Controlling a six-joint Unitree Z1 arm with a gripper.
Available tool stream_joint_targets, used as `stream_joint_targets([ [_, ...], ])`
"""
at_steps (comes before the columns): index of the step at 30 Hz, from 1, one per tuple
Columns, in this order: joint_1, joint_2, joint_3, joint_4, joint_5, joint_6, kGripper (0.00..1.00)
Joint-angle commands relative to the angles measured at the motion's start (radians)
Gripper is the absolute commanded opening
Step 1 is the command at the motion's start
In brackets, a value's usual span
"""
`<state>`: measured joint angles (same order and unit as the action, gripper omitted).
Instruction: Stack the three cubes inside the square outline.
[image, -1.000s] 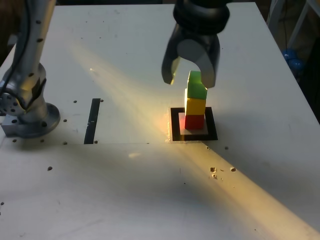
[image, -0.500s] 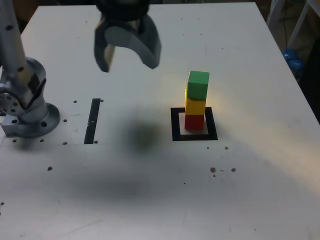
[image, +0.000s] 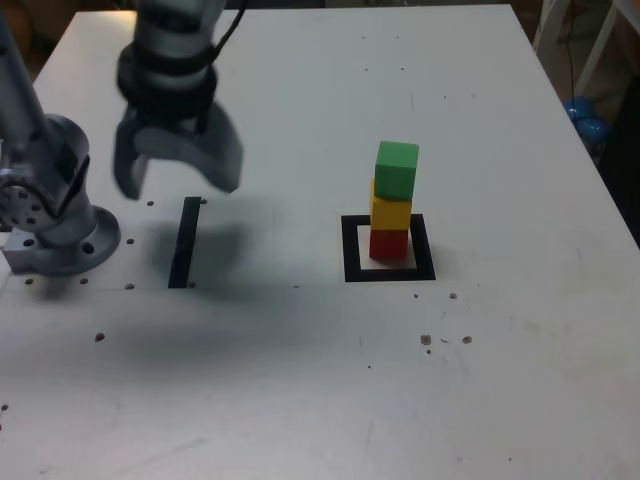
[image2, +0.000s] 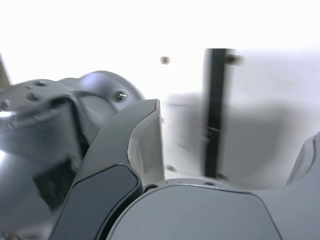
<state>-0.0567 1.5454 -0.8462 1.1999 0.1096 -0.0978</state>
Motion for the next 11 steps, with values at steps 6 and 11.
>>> stream_joint_targets([
  [6,0.009,-0.004,0.097,-0.092,-0.031,0.009,0.99],
  [11,0.009,-0.005,0.103,-0.106,-0.036,0.009,0.99],
])
